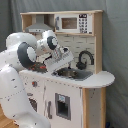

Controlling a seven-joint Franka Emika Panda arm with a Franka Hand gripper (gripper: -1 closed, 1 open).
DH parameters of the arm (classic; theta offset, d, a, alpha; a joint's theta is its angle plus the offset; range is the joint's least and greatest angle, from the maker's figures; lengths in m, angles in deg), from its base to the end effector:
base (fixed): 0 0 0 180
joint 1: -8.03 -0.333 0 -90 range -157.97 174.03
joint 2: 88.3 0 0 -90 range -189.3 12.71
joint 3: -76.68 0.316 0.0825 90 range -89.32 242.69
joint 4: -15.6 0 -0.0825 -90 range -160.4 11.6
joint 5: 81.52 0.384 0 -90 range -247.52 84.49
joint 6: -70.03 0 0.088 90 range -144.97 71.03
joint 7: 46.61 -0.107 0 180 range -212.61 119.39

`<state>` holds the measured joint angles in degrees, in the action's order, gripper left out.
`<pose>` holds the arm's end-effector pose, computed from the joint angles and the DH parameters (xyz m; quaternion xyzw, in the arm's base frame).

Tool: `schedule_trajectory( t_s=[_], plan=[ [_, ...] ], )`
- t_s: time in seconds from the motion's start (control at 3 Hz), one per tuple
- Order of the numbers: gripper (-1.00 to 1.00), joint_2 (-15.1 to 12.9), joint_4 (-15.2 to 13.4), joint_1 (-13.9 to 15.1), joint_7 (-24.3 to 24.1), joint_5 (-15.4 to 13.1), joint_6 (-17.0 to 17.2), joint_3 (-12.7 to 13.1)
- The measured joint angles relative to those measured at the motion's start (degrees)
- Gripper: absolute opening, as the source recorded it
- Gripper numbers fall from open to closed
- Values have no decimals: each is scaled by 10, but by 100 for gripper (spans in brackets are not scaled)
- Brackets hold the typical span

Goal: Play with the kitchen

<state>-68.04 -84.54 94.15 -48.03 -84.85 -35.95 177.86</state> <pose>0.5500 0.2182 0.5139 0.9707 0.1324 0.0434 0.1957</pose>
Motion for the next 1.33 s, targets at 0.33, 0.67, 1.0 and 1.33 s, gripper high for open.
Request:
schedule_trajectory(
  t_s=[0.33, 0.67, 1.0, 1.33],
  plan=[
    [100, 2, 5, 35, -11, 16, -15, 38],
    [100, 3, 2, 76, -11, 46, -15, 69],
    [100, 3, 3, 103, -10, 58, -20, 97],
    [-100, 3, 3, 103, -10, 59, -20, 97]
  ],
)
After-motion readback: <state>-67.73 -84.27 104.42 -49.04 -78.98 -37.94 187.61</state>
